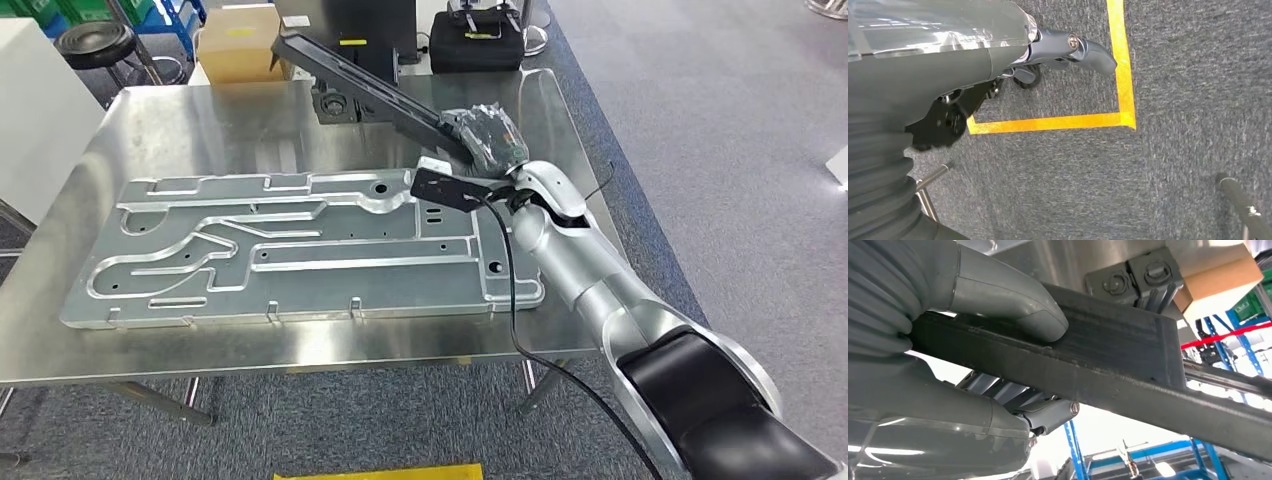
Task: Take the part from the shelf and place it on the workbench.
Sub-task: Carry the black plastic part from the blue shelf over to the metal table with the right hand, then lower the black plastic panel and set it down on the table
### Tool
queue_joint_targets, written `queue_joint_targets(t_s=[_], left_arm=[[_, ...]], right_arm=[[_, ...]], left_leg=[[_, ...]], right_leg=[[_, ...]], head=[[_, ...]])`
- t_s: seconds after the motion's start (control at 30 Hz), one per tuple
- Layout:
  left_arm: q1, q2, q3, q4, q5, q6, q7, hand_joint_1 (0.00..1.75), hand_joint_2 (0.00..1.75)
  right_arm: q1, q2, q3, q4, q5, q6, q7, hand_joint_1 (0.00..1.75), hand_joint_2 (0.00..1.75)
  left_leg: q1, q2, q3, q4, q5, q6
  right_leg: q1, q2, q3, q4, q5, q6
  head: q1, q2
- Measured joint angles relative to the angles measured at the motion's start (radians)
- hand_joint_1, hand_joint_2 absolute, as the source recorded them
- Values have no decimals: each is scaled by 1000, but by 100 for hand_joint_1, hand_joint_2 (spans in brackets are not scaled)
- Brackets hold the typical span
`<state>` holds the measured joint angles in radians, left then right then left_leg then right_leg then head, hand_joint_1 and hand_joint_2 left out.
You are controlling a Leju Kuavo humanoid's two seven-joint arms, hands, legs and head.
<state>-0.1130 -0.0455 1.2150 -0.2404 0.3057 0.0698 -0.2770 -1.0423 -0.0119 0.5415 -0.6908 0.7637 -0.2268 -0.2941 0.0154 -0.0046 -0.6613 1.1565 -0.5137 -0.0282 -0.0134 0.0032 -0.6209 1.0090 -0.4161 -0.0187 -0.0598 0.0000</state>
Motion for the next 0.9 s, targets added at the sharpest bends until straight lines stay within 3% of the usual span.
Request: queue_joint_targets(t_s=[0.07,0.1,0.13,0.2,0.27,0.43,0.57,0.6,0.67,0.7,0.73,0.8,0.83,0.9], left_arm=[[0,0,0,0,0,0,0,0,175],[0,0,0,0,0,0,0,0,175],[1,0,0,0,0,0,0,0,175],[1,1,0,0,0,0,0,0,175],[0,1,0,0,0,0,0,0,175],[0,0,0,0,1,0,0,0,175],[0,0,0,0,1,0,0,0,175],[0,0,0,0,1,0,0,0,175],[-1,0,0,0,0,-2,0,0,175],[-2,0,0,0,0,-4,0,0,175],[-3,0,0,0,0,-7,1,0,175],[-6,-3,-3,0,0,-10,4,0,175],[-8,-4,-4,1,0,-11,6,0,175],[-13,-6,-8,1,0,-11,11,0,175]], right_arm=[[-5,6,10,16,0,0,0,175,175],[-5,8,13,24,0,0,-1,175,175],[-5,9,16,30,0,0,-1,175,175],[-7,11,17,39,0,0,0,175,175],[-12,12,17,45,0,-1,0,175,175],[-19,14,20,55,0,-2,-2,175,175],[-21,14,21,56,0,-2,-2,175,175],[-22,14,21,57,0,-2,-2,175,175],[-25,15,28,65,15,13,3,175,175],[-25,18,38,75,36,30,11,175,175],[-26,22,51,86,63,48,20,175,175],[-31,34,83,110,120,75,36,175,175],[-34,42,100,121,142,81,40,175,175],[-38,60,139,145,182,97,41,175,175]], left_leg=[[1,0,-69,128,-41,-3],[1,0,-85,152,-37,-4],[1,0,-82,133,-13,-3],[2,1,-28,3,62,1],[-1,1,22,-106,99,10],[-2,0,37,-135,101,37],[1,1,40,-140,103,42],[1,1,40,-140,103,43],[1,2,42,-140,102,47],[1,1,44,-140,100,48],[1,0,46,-139,98,48],[-2,-2,50,-138,94,43],[-3,-2,50,-138,92,39],[-4,-1,50,-138,90,28]], right_leg=[[3,2,4,1,-4,-5],[4,2,7,1,-6,-5],[5,3,10,3,-9,-4],[5,3,16,8,-17,1],[8,5,16,16,-24,9],[8,5,12,25,-38,33],[7,3,4,46,-54,39],[7,3,-6,65,-65,40],[5,2,-64,178,-109,46],[3,2,-85,215,-112,48],[2,2,-91,219,-97,47],[5,1,-40,101,-31,36],[8,1,-16,48,-13,30],[15,1,-2,12,-10,22]], head=[[0,0],[0,0],[0,0],[0,0],[0,0],[0,0],[0,0],[0,0],[0,0],[0,0],[0,0],[0,0],[0,0],[0,0]])
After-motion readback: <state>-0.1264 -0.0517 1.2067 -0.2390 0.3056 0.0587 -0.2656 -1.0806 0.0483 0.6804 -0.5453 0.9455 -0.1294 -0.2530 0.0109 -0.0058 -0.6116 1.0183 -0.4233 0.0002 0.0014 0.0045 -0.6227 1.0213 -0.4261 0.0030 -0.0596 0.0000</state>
